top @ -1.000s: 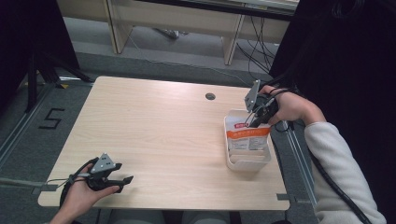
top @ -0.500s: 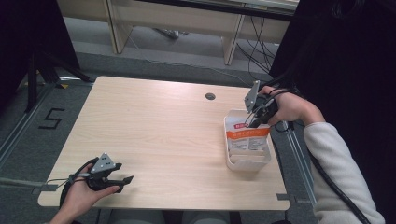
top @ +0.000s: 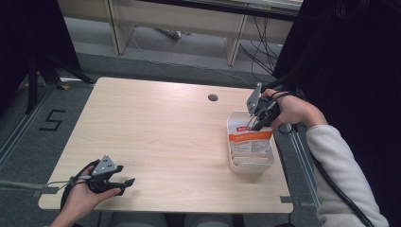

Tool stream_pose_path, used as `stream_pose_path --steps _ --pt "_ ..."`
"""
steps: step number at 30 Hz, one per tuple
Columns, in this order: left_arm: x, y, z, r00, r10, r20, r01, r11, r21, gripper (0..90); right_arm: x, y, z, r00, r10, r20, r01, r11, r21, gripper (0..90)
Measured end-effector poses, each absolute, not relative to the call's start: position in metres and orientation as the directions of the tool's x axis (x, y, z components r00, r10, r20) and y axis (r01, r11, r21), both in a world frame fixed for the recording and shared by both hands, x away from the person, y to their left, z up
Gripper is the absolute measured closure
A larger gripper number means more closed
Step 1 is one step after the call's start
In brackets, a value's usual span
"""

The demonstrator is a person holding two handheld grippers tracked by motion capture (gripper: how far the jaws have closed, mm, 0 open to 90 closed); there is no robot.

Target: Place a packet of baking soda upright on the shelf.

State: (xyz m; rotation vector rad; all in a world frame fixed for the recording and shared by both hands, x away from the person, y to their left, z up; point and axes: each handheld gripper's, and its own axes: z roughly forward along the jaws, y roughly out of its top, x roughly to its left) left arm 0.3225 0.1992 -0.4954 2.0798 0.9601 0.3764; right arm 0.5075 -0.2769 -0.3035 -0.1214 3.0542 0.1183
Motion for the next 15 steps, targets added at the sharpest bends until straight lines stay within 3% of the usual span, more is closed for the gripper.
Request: stream_pose_path --steps 8,12,15 --pt "0.3231 0.1999 -0.4952 0.676 0.735 -0.044 0.492 -0.407 0.77 32.6 0.5095 -0.278 -0.3069 -0.992 -0.088 -0.088 -0.095 0.993 0.071 90.0" --pt "0.3224 0.1991 -0.4959 0.668 0.742 -0.06 0.503 -0.391 0.771 32.7 0.5054 -0.2794 -0.3075 -0.996 -0.036 -0.078 -0.041 0.997 0.063 90.0" --pt "0.3228 0.1992 -0.4959 0.672 0.738 -0.063 0.504 -0.393 0.769 32.7 0.5091 -0.2798 -0.3097 -0.991 -0.098 -0.09 -0.106 0.991 0.081 90.0"
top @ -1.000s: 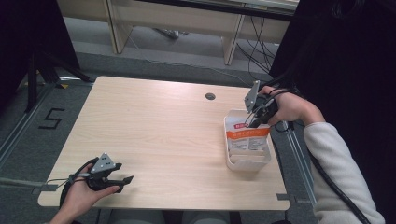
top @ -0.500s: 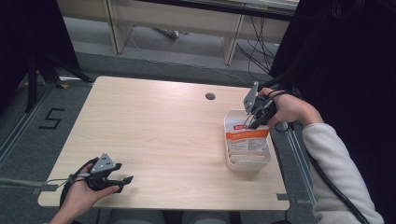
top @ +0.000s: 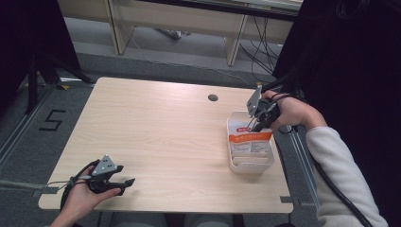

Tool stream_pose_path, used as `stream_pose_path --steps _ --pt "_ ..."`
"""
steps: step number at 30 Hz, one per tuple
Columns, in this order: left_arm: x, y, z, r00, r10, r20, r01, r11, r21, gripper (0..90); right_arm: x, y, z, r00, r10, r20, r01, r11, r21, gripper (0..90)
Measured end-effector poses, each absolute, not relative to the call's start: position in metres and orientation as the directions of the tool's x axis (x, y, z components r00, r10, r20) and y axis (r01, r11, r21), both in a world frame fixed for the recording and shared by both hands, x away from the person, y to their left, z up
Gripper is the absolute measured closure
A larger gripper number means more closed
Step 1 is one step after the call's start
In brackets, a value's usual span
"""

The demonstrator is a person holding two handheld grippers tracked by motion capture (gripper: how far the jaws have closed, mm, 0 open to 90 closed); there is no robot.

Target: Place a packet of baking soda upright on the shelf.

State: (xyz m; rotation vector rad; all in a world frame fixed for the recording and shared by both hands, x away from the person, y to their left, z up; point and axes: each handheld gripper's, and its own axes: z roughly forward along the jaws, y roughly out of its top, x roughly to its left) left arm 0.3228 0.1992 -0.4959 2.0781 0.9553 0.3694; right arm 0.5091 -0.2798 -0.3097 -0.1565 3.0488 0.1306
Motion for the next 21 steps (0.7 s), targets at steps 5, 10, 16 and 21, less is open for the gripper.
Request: stream_pose_path --steps 5,10,16,21 --pt "0.3228 0.1992 -0.4959 0.671 0.738 -0.063 0.504 -0.393 0.769 32.6 0.5068 -0.2812 -0.3115 -0.994 -0.073 -0.087 -0.079 0.995 0.064 90.0" --pt "0.3228 0.1993 -0.496 0.671 0.739 -0.063 0.504 -0.392 0.769 32.7 0.5055 -0.2823 -0.3123 -0.995 -0.051 -0.089 -0.056 0.997 0.055 90.0" --pt "0.3226 0.1992 -0.4958 0.67 0.74 -0.063 0.504 -0.391 0.77 32.7 0.5058 -0.2838 -0.3135 -0.995 -0.059 -0.086 -0.063 0.997 0.046 90.0" --pt "0.3227 0.1992 -0.4958 0.671 0.739 -0.062 0.504 -0.392 0.77 32.7 0.505 -0.2857 -0.3145 -0.996 -0.039 -0.085 -0.043 0.998 0.044 90.0"
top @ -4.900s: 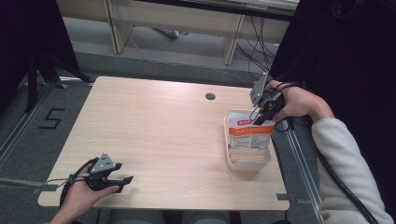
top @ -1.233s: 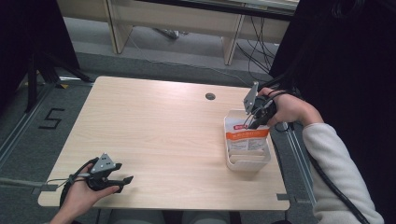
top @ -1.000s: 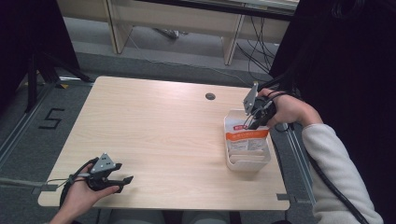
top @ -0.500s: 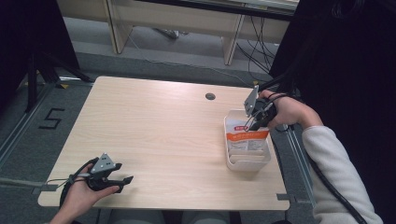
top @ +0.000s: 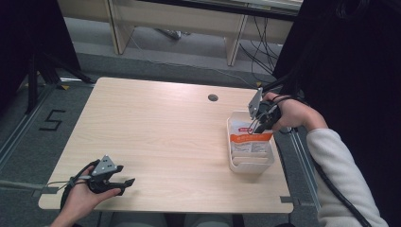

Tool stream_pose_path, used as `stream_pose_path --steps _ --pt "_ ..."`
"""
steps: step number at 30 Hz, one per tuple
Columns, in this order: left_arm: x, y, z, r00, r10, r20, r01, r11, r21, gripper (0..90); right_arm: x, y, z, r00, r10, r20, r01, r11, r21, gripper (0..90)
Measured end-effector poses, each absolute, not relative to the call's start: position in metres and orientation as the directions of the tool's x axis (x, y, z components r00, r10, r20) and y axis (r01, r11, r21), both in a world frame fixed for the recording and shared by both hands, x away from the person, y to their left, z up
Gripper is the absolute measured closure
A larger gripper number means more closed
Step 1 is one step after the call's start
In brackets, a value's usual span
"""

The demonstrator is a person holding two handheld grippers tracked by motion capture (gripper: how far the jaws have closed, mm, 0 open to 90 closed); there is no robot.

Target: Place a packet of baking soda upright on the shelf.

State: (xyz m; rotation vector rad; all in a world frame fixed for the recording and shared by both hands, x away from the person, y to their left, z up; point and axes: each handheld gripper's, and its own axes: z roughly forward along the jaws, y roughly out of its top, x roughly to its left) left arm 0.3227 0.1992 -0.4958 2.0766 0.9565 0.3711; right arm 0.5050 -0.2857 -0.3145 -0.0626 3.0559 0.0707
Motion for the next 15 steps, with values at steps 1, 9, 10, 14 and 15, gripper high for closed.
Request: stream_pose_path --steps 1,9,10,14,15 --pt "0.3227 0.1992 -0.4958 0.671 0.739 -0.062 0.503 -0.393 0.769 32.7 0.5054 -0.2862 -0.3146 -0.995 -0.043 -0.088 -0.047 0.998 0.04 90.0" --pt "0.3227 0.1995 -0.4956 0.673 0.737 -0.059 0.502 -0.397 0.768 32.7 0.505 -0.288 -0.316 -0.996 -0.037 -0.077 -0.04 0.998 0.045 90.0" --pt "0.3227 0.1996 -0.4955 0.674 0.737 -0.056 0.5 -0.399 0.769 32.7 0.505 -0.2883 -0.316 -0.996 -0.035 -0.077 -0.038 0.998 0.045 90.0" --pt "0.3226 0.1995 -0.4956 0.672 0.738 -0.059 0.502 -0.396 0.769 32.7 0.5064 -0.2887 -0.3168 -0.996 -0.046 -0.076 -0.05 0.998 0.047 90.0" --pt "0.3227 0.1996 -0.4954 0.675 0.736 -0.054 0.498 -0.4 0.77 32.7 0.5061 -0.2887 -0.3168 -0.996 -0.039 -0.075 -0.043 0.998 0.045 90.0"
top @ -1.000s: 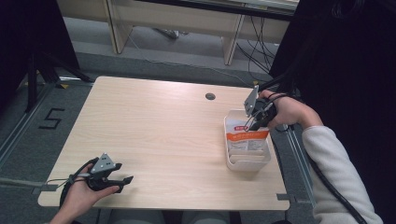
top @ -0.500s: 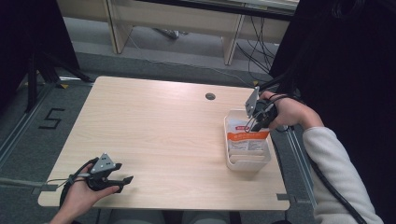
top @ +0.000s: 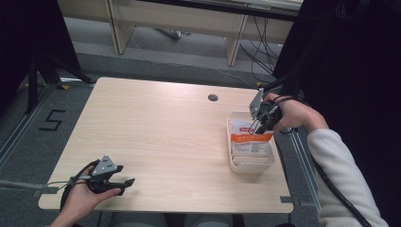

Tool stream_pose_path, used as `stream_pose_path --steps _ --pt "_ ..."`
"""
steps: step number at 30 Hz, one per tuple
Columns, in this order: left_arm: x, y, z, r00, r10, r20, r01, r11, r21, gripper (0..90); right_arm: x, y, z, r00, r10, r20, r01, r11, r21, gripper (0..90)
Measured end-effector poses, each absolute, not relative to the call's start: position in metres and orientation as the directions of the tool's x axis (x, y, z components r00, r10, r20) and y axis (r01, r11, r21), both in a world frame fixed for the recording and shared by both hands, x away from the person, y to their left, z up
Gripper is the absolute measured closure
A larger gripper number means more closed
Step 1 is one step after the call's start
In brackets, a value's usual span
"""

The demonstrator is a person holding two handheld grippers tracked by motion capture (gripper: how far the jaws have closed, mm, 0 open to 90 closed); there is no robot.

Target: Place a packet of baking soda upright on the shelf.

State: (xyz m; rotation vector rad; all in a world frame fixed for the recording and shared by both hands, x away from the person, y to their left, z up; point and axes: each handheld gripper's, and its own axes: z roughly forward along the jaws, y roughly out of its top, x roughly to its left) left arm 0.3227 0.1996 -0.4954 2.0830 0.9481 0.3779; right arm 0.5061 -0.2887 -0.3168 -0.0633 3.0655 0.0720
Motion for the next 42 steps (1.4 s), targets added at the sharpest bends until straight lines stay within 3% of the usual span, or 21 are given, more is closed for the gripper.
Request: stream_pose_path --steps 9,12,16,21,28,34,42 --pt "0.323 0.199 -0.496 0.671 0.739 -0.06 0.503 -0.394 0.77 32.7 0.503 -0.287 -0.316 -0.996 -0.013 -0.087 -0.016 1.0 0.026 89.4" --pt "0.323 0.199 -0.496 0.669 0.741 -0.062 0.505 -0.392 0.769 32.7 0.504 -0.286 -0.317 -0.996 -0.024 -0.082 -0.024 1.0 0.0 81.4" --pt "0.323 0.199 -0.496 0.671 0.739 -0.062 0.505 -0.394 0.768 32.7 0.502 -0.284 -0.316 -0.996 0.027 -0.085 0.025 0.999 0.035 75.8" --pt "0.323 0.199 -0.496 0.67 0.74 -0.061 0.506 -0.395 0.767 32.7 0.504 -0.285 -0.314 -0.996 0.009 -0.092 0.003 0.998 0.06 67.5" --pt "0.324 0.2 -0.495 0.681 0.731 -0.043 0.492 -0.413 0.766 32.7 0.5 -0.286 -0.31 -0.988 0.117 -0.103 0.104 0.987 0.121 53.5" --pt "0.323 0.199 -0.496 0.671 0.739 -0.06 0.506 -0.397 0.766 32.7 0.498 -0.285 -0.31 -0.979 0.15 -0.135 0.125 0.976 0.178 42.8" --pt "0.323 0.199 -0.496 0.672 0.739 -0.059 0.503 -0.396 0.768 32.7 0.491 -0.291 -0.309 -0.96 0.246 -0.13 0.186 0.916 0.356 39.5"
